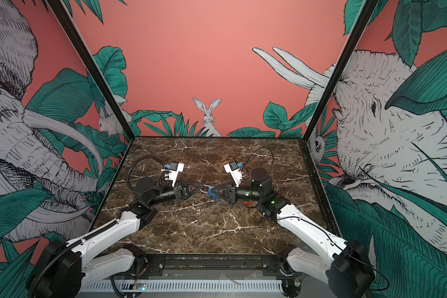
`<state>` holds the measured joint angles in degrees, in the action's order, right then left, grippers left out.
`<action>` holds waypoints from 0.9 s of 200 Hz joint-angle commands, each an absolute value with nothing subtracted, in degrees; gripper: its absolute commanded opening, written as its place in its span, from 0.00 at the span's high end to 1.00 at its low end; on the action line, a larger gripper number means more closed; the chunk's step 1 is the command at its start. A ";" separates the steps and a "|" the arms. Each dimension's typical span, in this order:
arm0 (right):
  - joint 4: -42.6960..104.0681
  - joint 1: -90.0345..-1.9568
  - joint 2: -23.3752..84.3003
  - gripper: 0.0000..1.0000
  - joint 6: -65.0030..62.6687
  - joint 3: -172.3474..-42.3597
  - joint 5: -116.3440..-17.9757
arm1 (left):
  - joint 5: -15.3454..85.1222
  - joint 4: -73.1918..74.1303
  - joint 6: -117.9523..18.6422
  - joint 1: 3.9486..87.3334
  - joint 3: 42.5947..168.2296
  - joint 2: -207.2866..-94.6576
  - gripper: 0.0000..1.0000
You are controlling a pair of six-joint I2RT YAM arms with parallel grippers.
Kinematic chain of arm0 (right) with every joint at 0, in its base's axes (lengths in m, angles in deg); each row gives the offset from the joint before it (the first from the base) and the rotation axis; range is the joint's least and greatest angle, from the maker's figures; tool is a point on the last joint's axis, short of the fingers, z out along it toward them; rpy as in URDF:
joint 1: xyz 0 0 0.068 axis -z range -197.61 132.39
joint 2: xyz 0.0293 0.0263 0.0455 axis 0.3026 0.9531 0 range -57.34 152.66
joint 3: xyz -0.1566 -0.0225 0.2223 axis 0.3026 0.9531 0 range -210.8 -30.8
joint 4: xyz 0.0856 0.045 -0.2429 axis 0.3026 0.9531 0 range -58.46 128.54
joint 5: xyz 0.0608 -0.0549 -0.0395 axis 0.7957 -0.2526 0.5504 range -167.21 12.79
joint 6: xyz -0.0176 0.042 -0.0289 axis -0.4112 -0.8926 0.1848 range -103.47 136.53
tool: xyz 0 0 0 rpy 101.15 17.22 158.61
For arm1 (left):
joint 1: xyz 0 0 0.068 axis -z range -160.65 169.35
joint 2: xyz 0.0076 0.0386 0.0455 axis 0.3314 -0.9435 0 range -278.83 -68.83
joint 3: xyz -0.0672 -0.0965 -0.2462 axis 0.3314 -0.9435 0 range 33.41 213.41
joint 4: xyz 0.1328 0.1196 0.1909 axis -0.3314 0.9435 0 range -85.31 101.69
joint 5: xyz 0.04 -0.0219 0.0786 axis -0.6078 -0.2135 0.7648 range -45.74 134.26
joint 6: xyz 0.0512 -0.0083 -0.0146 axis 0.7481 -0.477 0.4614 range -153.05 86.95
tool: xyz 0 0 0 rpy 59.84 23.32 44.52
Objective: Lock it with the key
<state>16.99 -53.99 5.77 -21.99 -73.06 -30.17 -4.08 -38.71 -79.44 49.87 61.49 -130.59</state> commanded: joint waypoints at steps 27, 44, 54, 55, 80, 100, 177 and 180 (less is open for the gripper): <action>5.00 -53.75 6.55 1.00 -28.10 -73.69 -27.40 | -3.73 -39.86 -77.54 50.75 60.54 -129.91 1.00; 3.61 -53.82 7.03 1.00 -29.09 -73.69 -27.20 | -3.69 -40.23 -77.64 51.05 60.56 -129.98 1.00; 3.58 -53.80 7.26 1.00 -29.08 -73.91 -27.11 | -3.82 -40.24 -77.73 51.19 60.76 -130.01 1.00; 3.63 -53.81 7.26 1.00 -29.13 -73.93 -27.11 | -3.82 -40.23 -77.76 51.18 60.80 -130.01 1.00; 3.02 -53.82 8.06 1.00 -29.30 -74.00 -27.33 | -4.05 -41.65 -78.40 51.77 60.82 -130.00 1.00; 0.73 -53.84 9.46 1.00 -30.42 -73.79 -27.48 | -4.47 -43.27 -79.39 52.38 60.92 -130.34 1.00; -6.26 -57.23 17.39 1.00 -31.98 -77.30 -27.69 | -5.10 -44.45 -80.30 55.91 62.20 -130.96 1.00; -6.26 -57.29 17.58 1.00 -31.98 -77.52 -27.71 | -5.05 -44.43 -80.33 56.03 62.22 -130.97 1.00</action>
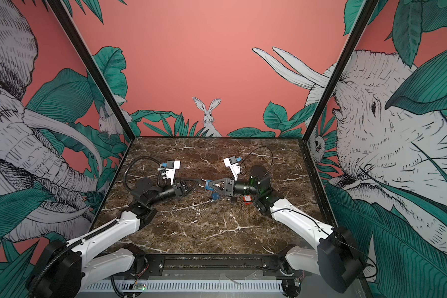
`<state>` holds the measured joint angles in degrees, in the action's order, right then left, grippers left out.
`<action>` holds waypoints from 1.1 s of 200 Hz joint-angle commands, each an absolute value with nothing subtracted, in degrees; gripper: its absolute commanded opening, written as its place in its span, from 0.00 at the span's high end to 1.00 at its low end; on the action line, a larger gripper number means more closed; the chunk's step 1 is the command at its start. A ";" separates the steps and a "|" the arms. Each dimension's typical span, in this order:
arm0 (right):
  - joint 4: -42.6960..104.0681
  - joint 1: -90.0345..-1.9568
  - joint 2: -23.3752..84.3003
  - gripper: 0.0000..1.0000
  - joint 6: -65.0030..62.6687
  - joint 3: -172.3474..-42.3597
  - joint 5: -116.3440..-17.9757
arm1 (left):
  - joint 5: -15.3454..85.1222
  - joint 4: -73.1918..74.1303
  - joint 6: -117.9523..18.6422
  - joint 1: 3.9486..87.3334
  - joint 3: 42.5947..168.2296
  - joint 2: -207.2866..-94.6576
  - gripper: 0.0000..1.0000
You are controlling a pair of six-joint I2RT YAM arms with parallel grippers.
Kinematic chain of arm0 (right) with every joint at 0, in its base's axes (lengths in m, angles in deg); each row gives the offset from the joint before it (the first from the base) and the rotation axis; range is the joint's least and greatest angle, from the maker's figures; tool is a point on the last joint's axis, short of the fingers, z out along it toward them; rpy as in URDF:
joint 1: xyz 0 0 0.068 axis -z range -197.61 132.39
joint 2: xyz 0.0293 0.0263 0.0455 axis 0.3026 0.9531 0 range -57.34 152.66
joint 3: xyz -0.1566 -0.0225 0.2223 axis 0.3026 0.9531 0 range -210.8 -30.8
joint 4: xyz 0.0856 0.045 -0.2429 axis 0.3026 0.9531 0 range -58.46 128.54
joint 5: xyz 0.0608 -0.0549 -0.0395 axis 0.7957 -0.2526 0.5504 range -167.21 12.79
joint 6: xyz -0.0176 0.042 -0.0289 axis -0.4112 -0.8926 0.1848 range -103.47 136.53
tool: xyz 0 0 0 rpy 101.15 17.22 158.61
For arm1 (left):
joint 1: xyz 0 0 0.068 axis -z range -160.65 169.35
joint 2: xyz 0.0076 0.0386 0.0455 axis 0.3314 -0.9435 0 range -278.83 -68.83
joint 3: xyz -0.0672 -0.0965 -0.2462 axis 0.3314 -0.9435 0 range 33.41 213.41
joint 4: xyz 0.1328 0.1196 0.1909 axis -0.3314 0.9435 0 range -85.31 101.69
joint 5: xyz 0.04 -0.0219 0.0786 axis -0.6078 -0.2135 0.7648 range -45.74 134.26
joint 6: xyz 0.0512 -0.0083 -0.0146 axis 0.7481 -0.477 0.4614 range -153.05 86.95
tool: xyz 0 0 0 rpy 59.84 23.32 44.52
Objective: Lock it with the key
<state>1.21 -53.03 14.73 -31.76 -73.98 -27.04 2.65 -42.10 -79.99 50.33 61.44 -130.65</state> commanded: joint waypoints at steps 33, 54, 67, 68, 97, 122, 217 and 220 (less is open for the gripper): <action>-5.98 -57.34 18.07 1.00 -30.87 -77.56 -29.61 | -5.48 -44.41 -79.98 56.24 61.63 -130.21 1.00; -5.26 -57.16 17.59 1.00 -30.32 -77.35 -30.46 | -4.48 -39.14 -77.06 56.24 61.94 -128.38 1.00; -4.01 -56.70 16.66 1.00 -29.77 -76.94 -31.07 | -2.46 -32.95 -73.70 56.18 62.69 -126.51 1.00; -3.81 -56.67 16.62 1.00 -29.69 -76.90 -31.07 | -2.30 -32.50 -73.59 56.18 62.77 -126.37 1.00; 0.55 -54.79 14.02 1.00 -29.11 -76.04 -29.95 | 0.75 -26.91 -70.24 55.34 63.43 -123.96 0.59; 5.29 -52.90 11.35 1.00 -28.30 -75.36 -27.00 | 1.15 -28.69 -71.19 53.84 62.96 -124.31 0.49; 12.65 -51.10 9.50 1.00 -26.31 -75.27 -16.21 | -4.97 -43.10 -78.53 53.38 63.54 -131.73 0.49; 12.64 -51.10 9.54 1.00 -26.32 -75.35 -16.22 | -5.08 -43.34 -78.64 53.37 63.62 -131.77 0.49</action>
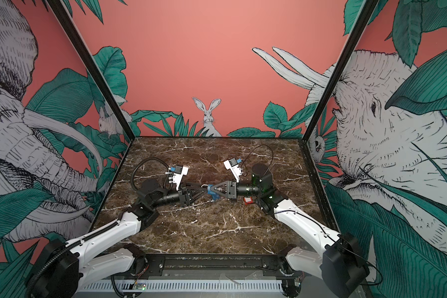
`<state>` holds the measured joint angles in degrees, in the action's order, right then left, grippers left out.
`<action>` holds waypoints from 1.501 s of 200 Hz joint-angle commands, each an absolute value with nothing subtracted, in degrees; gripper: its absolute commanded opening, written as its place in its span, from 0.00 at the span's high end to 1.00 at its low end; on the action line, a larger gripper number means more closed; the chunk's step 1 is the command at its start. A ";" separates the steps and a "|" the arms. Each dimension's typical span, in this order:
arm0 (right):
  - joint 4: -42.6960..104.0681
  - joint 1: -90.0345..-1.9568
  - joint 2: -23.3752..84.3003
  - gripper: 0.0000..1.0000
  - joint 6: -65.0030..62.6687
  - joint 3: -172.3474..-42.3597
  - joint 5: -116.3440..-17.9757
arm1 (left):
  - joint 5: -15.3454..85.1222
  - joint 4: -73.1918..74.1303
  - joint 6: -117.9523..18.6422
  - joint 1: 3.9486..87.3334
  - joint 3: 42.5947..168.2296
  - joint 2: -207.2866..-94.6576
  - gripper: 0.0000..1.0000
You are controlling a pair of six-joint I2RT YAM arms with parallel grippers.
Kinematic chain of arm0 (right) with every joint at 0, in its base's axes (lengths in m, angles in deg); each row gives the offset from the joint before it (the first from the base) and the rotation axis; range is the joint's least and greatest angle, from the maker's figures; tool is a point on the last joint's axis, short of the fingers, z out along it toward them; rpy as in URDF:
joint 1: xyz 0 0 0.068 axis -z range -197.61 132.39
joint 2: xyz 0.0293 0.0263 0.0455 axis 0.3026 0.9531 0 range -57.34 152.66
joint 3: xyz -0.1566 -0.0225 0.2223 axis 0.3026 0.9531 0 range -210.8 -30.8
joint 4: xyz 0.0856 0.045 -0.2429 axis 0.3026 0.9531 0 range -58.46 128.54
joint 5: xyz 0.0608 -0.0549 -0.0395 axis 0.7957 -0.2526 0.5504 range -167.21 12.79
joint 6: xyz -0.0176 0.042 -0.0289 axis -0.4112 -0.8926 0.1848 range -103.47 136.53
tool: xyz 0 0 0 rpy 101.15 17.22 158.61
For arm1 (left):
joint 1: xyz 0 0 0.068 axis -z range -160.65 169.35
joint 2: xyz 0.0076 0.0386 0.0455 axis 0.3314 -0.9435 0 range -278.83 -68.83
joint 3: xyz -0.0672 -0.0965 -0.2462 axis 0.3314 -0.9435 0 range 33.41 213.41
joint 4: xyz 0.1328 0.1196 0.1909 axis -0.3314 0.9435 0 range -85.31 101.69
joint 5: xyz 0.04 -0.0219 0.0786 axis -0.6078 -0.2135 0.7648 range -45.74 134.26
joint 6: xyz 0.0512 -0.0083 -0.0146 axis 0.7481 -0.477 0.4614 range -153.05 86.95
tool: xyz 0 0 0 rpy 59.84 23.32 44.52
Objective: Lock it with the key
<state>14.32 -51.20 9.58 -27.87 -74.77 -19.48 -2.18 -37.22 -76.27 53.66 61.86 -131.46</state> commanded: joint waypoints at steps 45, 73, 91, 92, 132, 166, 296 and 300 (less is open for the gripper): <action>11.07 -51.02 11.31 1.00 -26.45 -76.04 -16.35 | -7.92 -45.72 -80.44 53.45 64.25 -133.29 0.57; 11.06 -50.92 11.70 1.00 -26.28 -76.69 -17.43 | -8.52 -46.10 -80.89 53.43 64.00 -133.66 0.61; 11.10 -50.77 11.65 1.00 -26.02 -76.83 -17.92 | -8.57 -45.80 -80.66 53.48 63.86 -133.52 0.63; 11.08 -50.76 11.65 1.00 -26.02 -76.84 -17.99 | -8.52 -45.82 -80.63 53.47 63.89 -133.52 0.63; 11.06 -50.14 11.15 1.00 -25.66 -76.60 -18.70 | -8.29 -45.32 -80.33 53.50 63.47 -133.48 0.71; 10.99 -49.94 10.32 1.00 -25.33 -76.55 -19.28 | -8.39 -45.41 -80.56 53.55 63.69 -134.13 0.72; 10.61 -49.81 10.42 1.00 -24.53 -76.19 -19.38 | -9.22 -47.38 -82.23 53.53 64.27 -135.93 0.72; 10.57 -49.79 10.39 1.00 -24.52 -76.24 -19.45 | -9.35 -47.54 -82.26 53.58 64.34 -136.03 0.72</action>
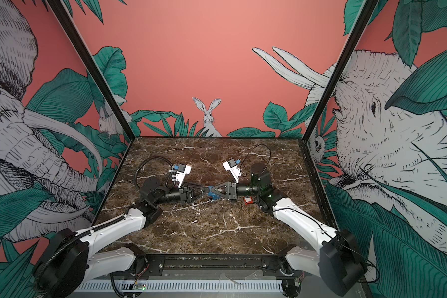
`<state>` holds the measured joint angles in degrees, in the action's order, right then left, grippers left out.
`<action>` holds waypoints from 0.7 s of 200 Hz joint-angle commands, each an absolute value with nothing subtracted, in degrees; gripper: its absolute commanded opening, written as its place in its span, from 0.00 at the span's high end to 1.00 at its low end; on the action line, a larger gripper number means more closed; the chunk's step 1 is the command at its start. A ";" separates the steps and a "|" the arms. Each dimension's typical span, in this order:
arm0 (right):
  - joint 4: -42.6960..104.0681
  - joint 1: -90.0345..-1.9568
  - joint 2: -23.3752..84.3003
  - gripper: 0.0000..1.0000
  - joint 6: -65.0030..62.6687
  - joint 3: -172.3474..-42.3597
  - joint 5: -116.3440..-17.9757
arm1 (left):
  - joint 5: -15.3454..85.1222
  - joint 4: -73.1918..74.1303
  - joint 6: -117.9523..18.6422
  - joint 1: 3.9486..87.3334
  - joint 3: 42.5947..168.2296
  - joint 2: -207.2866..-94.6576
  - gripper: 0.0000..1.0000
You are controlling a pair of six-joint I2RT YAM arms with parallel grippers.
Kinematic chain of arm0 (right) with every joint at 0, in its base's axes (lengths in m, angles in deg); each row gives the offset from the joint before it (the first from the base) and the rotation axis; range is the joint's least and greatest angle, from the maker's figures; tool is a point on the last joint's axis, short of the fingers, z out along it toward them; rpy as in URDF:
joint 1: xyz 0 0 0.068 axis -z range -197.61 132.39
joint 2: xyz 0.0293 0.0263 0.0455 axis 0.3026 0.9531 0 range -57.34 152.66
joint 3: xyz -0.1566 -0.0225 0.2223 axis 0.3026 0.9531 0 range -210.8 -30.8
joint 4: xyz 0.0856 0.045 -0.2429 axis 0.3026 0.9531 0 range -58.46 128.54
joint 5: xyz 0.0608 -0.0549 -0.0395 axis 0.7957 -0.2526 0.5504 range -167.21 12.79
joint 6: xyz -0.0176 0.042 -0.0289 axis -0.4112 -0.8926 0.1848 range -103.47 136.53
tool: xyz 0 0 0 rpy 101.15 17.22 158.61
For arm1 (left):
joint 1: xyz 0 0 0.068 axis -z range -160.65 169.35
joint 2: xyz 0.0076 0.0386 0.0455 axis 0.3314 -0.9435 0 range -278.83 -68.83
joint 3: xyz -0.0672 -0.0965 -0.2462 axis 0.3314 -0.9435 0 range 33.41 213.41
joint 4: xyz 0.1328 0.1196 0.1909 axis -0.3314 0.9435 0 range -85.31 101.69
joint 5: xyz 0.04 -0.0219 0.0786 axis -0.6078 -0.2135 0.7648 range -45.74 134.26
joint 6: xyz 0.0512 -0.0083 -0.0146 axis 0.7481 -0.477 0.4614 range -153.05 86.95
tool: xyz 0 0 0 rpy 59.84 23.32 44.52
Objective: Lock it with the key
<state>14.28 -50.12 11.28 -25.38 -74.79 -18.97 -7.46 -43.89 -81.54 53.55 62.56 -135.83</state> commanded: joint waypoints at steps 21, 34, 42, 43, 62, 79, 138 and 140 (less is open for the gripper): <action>10.48 -49.80 10.56 1.00 -24.27 -76.24 -19.60 | -9.53 -48.22 -82.79 53.71 64.39 -136.58 0.72; 10.52 -49.79 10.66 1.00 -24.13 -76.23 -19.47 | -9.74 -48.69 -82.97 53.91 64.63 -136.96 0.72; 10.48 -49.83 10.62 1.00 -24.03 -76.18 -19.64 | -9.95 -49.05 -83.19 54.05 64.72 -137.24 0.72; 10.46 -49.81 10.65 1.00 -24.01 -76.21 -19.69 | -9.96 -49.08 -83.21 54.06 64.76 -137.27 0.72; 10.48 -49.81 10.82 1.00 -23.60 -76.35 -19.59 | -10.23 -49.51 -83.42 54.24 64.95 -137.76 0.74; 10.40 -49.78 11.01 1.00 -23.59 -76.42 -19.43 | -10.33 -49.96 -83.66 54.35 65.03 -138.10 0.74; 12.41 -49.78 11.11 1.00 -21.75 -76.28 -22.78 | -10.86 -53.94 -86.10 54.42 65.03 -139.95 0.93; 12.45 -49.80 11.12 1.00 -21.67 -76.23 -23.11 | -10.85 -54.22 -86.30 54.42 64.98 -140.05 0.94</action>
